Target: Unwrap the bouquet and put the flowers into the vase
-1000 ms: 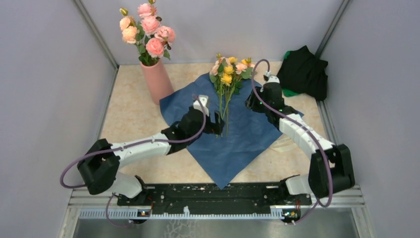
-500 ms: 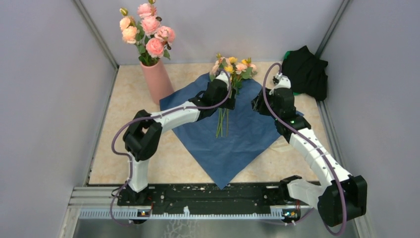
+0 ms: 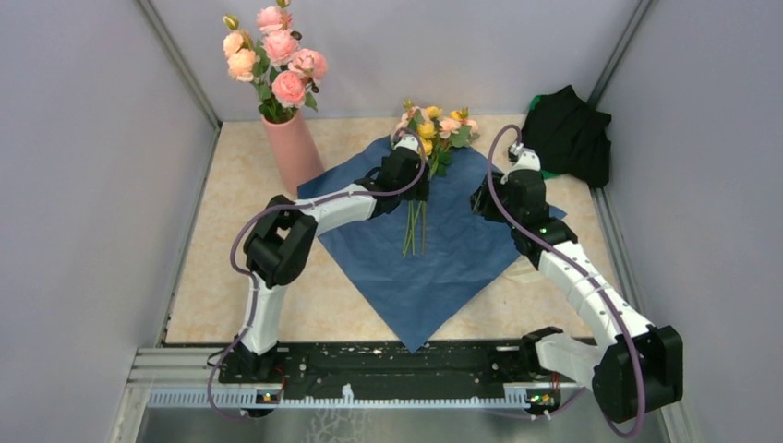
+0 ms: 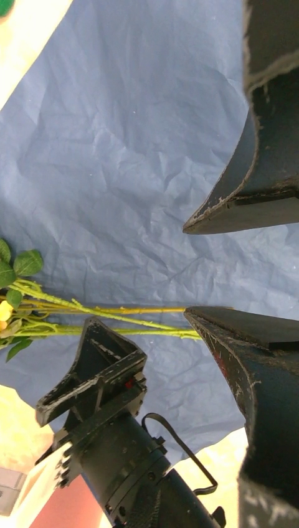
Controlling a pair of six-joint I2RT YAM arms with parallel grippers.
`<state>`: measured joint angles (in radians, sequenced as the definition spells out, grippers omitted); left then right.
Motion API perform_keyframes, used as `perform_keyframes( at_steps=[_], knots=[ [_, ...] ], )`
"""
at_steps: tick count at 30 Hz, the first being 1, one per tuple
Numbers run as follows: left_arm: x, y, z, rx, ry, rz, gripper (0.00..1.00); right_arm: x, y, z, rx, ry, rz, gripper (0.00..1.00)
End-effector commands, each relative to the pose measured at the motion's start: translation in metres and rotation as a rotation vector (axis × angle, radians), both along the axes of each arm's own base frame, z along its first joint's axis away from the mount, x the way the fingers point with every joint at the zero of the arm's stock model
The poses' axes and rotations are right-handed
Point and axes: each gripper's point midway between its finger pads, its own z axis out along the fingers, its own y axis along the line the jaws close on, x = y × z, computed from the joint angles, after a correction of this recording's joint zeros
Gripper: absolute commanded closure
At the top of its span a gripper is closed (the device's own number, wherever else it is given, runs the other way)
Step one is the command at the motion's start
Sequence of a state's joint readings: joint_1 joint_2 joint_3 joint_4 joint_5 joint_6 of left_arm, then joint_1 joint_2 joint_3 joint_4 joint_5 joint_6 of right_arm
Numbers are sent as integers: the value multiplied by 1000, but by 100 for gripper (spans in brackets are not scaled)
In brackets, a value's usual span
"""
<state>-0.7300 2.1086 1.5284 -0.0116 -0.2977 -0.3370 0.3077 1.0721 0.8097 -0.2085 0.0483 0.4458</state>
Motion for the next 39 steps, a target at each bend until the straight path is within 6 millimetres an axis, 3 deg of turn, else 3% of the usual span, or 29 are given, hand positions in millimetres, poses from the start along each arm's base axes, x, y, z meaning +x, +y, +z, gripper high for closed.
perform_keyframes(
  at_steps=[1, 7, 12, 21, 29, 39],
  knots=[
    [21, -8, 14, -70, -41, 43, 20, 3, 7, 0, 15, -22, 24, 53],
    [26, -14, -1, -72, -13, 47, 21, 3, 4, -3, -1, -17, 14, 53],
    [34, -11, -2, -83, -19, 72, 25, 4, 1, -13, -26, 4, 2, 53],
    [45, -5, -12, -87, -12, 84, 43, 5, 0, -18, -34, 10, 0, 53],
    [53, -6, -22, -96, 8, 71, 49, 4, -3, -23, -46, 20, -8, 53],
    [54, -8, -17, -106, -7, 55, 83, 6, -2, -31, -48, 33, -7, 53]
  ],
)
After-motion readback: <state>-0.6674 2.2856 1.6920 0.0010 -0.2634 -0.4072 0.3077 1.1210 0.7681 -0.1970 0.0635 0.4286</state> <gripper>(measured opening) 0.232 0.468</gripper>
